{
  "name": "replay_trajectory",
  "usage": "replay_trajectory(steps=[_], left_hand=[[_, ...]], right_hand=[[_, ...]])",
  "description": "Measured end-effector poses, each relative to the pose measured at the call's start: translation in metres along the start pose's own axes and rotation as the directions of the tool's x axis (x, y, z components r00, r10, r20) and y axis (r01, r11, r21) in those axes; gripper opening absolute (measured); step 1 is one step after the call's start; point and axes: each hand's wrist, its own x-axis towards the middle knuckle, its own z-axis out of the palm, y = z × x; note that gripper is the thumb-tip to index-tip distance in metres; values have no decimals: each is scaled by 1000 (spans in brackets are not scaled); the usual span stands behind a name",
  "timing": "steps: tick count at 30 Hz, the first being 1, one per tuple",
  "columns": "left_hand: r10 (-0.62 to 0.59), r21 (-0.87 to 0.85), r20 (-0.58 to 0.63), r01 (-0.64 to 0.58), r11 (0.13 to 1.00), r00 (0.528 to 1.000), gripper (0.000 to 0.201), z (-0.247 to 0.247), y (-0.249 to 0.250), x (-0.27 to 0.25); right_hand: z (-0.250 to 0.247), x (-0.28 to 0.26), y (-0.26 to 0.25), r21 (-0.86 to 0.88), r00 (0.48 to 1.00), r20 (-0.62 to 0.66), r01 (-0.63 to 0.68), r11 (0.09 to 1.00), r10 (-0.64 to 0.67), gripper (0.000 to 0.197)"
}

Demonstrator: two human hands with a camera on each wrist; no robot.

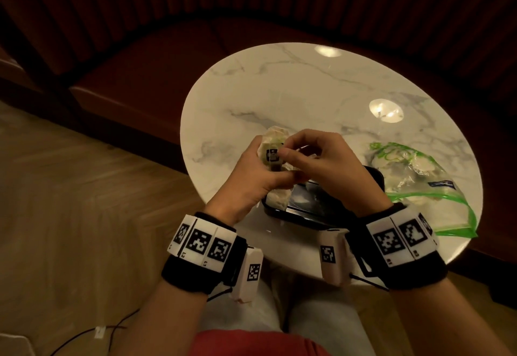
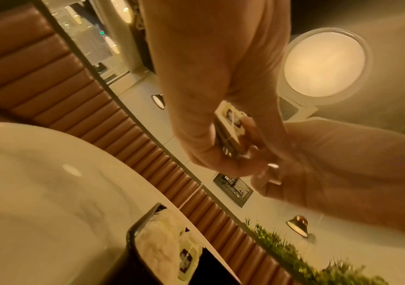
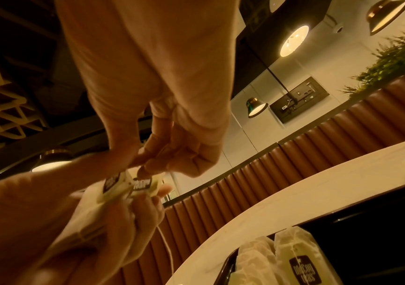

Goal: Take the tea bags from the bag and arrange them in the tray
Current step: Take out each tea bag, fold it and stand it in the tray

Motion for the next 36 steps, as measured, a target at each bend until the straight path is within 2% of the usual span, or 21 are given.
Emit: replay_trajectory(steps=[2, 4, 11, 15, 21, 25, 28, 30, 32, 36], left_hand=[[-32, -145, 19, 34, 989, 999, 66, 0, 2, -2], [-59, -289, 33, 66, 955, 998, 63, -3, 4, -3], [-82, -422, 41, 91, 902, 996, 25, -5, 6, -4], [-90, -345, 59, 105, 933, 994, 13, 0, 4, -5], [-104, -360, 49, 114, 926, 993, 20, 6, 3, -5], [-93, -352, -8, 84, 932, 996, 13, 3, 8, -3], [-79, -351, -68, 51, 935, 995, 20, 3, 10, -2], [-72, -382, -112, 24, 924, 991, 16, 3, 10, -1], [-67, -400, -139, 5, 917, 988, 11, 3, 11, 0], [-49, -359, -151, -9, 933, 987, 17, 5, 12, -1]], right_hand=[[-8, -2, -3, 24, 1000, -10, 28, 999, -28, 6], [-18, -2, -7, 23, 998, -34, 59, 998, -59, 5], [-41, -3, -26, -41, 991, -77, 109, 993, -112, 7], [-39, -1, -31, -89, 992, -67, 97, 991, -103, 9], [-31, -1, -28, -132, 991, -98, 77, 988, -90, 19], [-33, -12, -23, -3, 998, -44, 49, 999, -49, 30], [-32, -17, -16, 56, 993, -104, 58, 997, -52, 36], [-31, -18, -13, 93, 989, -139, 57, 994, -44, 38], [-30, -20, -13, 133, 990, -139, 54, 990, -35, 40], [-29, -21, -12, 140, 988, -149, 68, 988, -47, 38]])
